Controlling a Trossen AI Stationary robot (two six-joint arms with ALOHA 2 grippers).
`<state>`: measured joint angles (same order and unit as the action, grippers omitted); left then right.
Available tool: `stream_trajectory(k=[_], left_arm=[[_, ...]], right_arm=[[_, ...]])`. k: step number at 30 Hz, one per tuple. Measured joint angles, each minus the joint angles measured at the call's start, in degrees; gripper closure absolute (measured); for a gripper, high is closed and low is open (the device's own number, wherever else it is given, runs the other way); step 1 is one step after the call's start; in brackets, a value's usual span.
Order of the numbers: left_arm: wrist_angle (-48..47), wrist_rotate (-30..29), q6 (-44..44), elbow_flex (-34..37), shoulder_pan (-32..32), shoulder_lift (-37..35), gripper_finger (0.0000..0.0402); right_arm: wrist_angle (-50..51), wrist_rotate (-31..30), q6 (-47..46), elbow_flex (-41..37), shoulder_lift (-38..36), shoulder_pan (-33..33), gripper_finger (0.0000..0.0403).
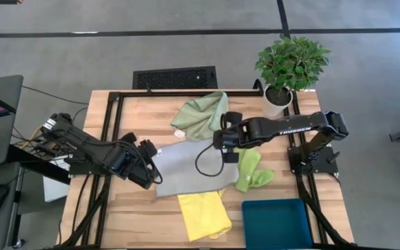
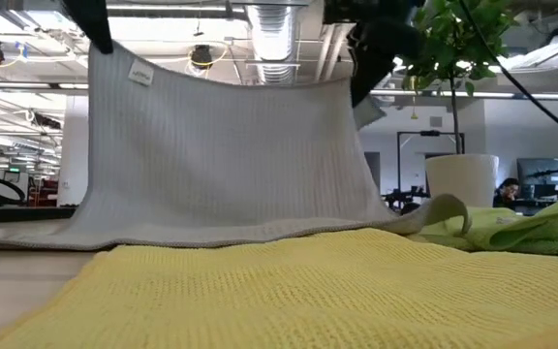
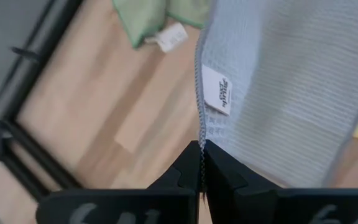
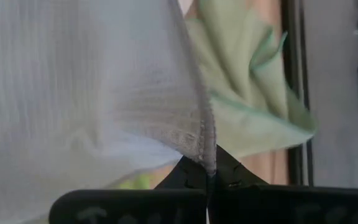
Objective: Fold microfiber towels
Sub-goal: Fold the gray towel
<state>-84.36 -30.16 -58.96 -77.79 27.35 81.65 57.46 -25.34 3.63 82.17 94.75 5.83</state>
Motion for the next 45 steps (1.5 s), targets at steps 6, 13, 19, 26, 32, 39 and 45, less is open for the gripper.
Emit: stream_trajectory(k=[6,13,19,26,32,39,45], left_arm=[[7.1,5.2,0.9,4.6,0.6,0.0,0.0401],[14.6,9.4,0.9,8.8,3.0,0.0,0.0401],[22.1,12.4,0.9,13.2,4.2,0.0,0.0401],[29.5,14.8,1.3,18.3,4.2,0.0,0.0401],[31.9,15.0,1.1,19.2,4.2,0.0,0.0401],[32.9,14.7,-0.1,19.2,4.2,0.0,0.0399],[33.1,13.8,0.8,19.2,4.2,0.0,0.0373]], right_arm=[[2.2,2.9,-3.4,0.1,2.6,3.1,0.0397],[3.5,7.5,-5.3,0.0,6.5,6.4,0.0396],[7.5,7.6,-8.4,0.2,8.6,8.5,0.0396],[8.4,8.2,-10.0,0.0,9.3,9.2,0.0396],[8.4,11.1,-9.9,0.0,9.7,9.2,0.0396],[7.9,11.8,-9.8,0.0,9.7,9.0,0.0368],[7.9,11.8,-9.7,0.0,9.6,9.0,0.0342]])
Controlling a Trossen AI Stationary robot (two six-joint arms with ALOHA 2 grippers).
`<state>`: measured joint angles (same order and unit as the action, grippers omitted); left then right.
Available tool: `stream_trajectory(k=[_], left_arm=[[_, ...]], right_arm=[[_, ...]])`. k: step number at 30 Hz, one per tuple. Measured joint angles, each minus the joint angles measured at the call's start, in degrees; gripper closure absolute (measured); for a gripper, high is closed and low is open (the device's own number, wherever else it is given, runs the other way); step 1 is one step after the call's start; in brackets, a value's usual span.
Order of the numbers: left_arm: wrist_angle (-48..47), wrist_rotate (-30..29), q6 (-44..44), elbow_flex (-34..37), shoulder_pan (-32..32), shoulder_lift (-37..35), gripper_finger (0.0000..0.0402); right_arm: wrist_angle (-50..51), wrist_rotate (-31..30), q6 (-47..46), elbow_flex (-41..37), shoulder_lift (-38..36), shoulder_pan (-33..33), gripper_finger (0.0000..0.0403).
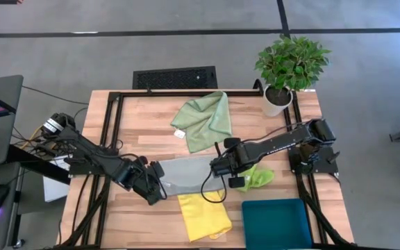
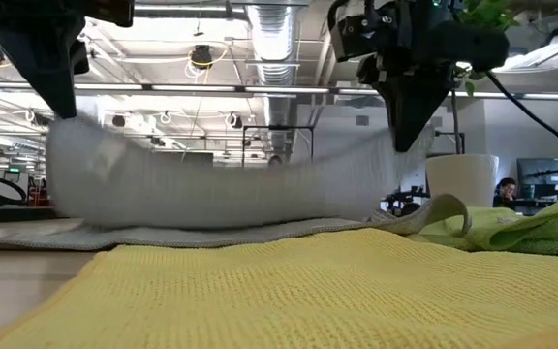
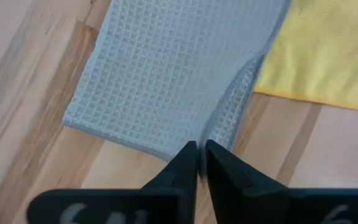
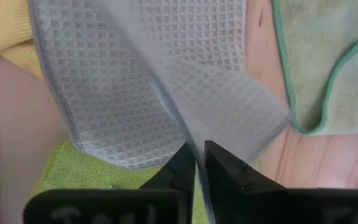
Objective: Fold microfiber towels
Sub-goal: Fold the gray towel
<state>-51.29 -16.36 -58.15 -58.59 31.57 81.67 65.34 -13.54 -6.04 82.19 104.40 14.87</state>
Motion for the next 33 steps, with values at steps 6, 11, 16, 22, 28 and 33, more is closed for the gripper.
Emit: stream_trajectory(k=[6,11,16,22,28,33], left_arm=[[-0.2,-0.9,-0.5,0.0,-0.2,0.0,0.0321],[-0.3,-1.0,1.3,0.0,-0.3,0.0,0.0274],[-0.5,-0.9,-9.2,0.0,-1.3,0.0,0.0252],[-0.2,1.4,-23.0,5.5,-1.9,0.0,0.0254],[0.3,0.7,-30.7,10.6,-4.1,0.0,0.0256],[6.2,0.8,-29.8,14.1,-5.6,0.0,0.0256]], right_arm=[[0.0,0.0,0.0,0.0,0.0,0.0,0.0302],[-0.1,0.0,1.4,0.0,0.0,-0.2,0.0250],[-0.3,0.0,0.2,0.0,0.0,-0.8,0.0213],[-0.6,0.0,0.0,0.0,0.0,-1.1,0.0200],[-0.7,0.1,0.5,0.0,0.0,-1.1,0.0206],[-0.7,0.1,0.5,0.0,0.0,-1.1,0.0213]])
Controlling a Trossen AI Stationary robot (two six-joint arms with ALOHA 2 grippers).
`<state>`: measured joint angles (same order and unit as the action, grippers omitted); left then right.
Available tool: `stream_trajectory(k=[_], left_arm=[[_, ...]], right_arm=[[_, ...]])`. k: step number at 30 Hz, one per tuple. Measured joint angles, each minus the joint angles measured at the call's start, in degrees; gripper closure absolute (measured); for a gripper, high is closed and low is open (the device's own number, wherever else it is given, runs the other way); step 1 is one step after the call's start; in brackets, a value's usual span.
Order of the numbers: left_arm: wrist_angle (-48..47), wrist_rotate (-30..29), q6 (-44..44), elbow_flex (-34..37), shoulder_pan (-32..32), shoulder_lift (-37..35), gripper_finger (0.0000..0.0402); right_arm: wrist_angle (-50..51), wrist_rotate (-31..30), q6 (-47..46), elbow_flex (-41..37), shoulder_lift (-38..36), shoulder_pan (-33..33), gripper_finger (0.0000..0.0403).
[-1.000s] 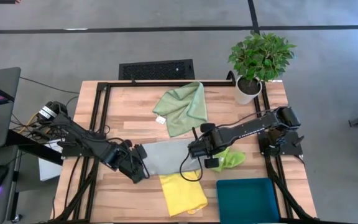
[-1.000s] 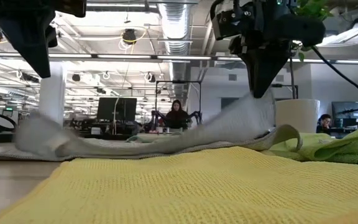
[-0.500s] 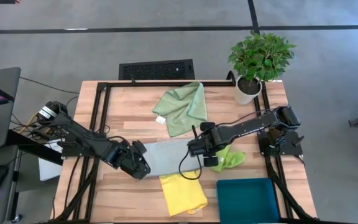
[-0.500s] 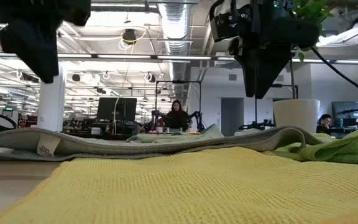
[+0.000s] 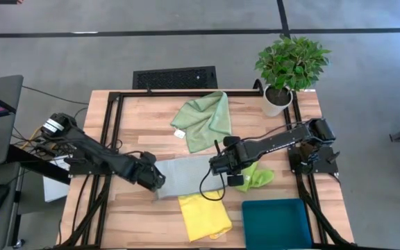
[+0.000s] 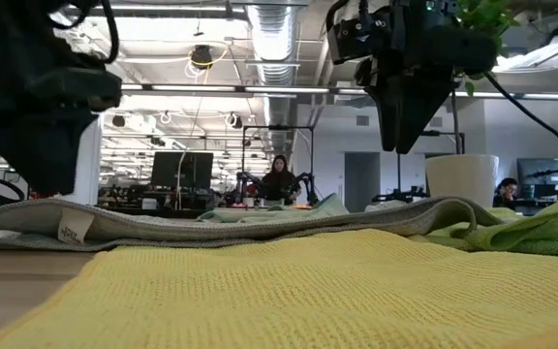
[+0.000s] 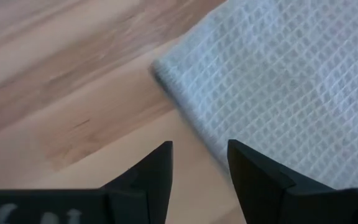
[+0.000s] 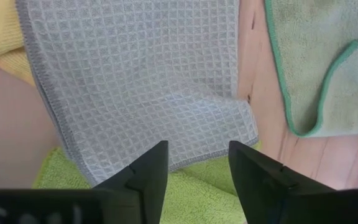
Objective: Fold microfiber towels
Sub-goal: Fold the gray towel
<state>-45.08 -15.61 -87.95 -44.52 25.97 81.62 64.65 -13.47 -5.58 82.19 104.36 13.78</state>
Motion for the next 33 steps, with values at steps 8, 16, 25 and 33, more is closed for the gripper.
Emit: stream_trajectory(k=[8,16,25,33], left_arm=[[9.0,-0.1,1.4,5.4,-1.8,0.0,0.0256],[10.2,-0.3,1.1,6.5,-2.1,0.0,0.0256],[10.3,-0.8,0.4,6.5,-2.1,0.0,0.0256],[10.3,-0.7,-0.4,6.5,-2.1,0.0,0.0256]], right_arm=[[0.0,0.0,0.0,0.0,0.0,0.0,0.0222],[0.0,0.0,0.0,0.0,0.0,0.0,0.0225],[0.0,0.0,0.0,0.0,0.0,0.0,0.0226],[-0.1,0.0,0.0,0.0,0.0,0.0,0.0226]])
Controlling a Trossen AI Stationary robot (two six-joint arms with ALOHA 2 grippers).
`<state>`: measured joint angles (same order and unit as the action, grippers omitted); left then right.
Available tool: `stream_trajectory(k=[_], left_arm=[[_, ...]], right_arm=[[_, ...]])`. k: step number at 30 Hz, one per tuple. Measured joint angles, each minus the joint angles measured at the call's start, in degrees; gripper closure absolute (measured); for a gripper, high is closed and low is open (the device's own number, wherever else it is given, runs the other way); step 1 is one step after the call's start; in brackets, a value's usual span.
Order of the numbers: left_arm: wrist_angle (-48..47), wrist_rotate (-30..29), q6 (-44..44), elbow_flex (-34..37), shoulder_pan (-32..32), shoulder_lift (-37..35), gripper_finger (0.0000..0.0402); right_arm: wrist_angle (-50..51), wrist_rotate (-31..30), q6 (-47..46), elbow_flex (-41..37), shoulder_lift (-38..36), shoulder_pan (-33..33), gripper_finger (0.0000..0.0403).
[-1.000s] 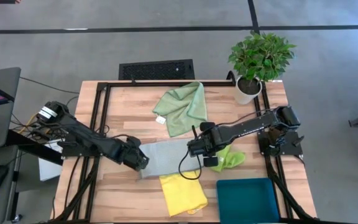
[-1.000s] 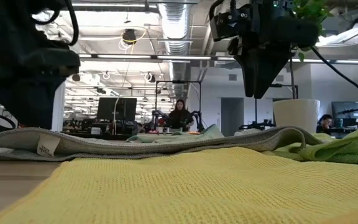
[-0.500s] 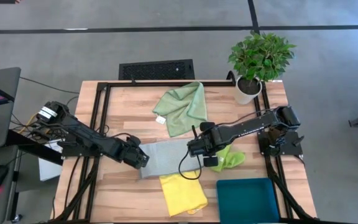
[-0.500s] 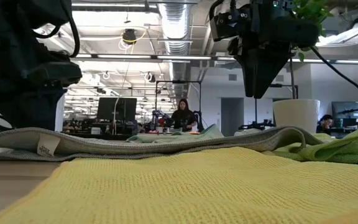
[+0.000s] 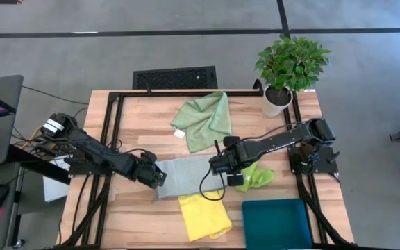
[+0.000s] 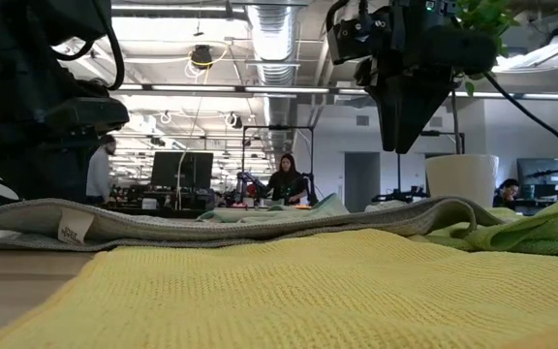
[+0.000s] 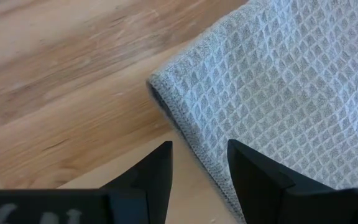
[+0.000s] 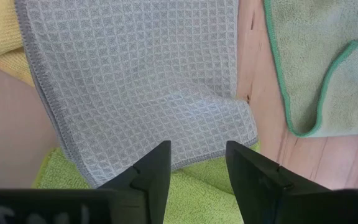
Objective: Fold microfiber towels
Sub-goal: Fold the gray towel
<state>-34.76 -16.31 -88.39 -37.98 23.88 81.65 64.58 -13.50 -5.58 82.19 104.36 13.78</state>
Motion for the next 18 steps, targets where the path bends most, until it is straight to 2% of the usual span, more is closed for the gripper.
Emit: stream_trajectory(k=[10,18], left_arm=[[0.0,-0.6,-1.8,0.0,0.0,0.0,0.0256],[1.8,0.0,-1.5,-0.4,0.0,4.7,0.0256]], right_arm=[[-0.4,0.0,0.0,0.0,0.0,0.0,0.0226],[-0.4,0.0,0.0,0.0,0.0,0.0,0.0226]])
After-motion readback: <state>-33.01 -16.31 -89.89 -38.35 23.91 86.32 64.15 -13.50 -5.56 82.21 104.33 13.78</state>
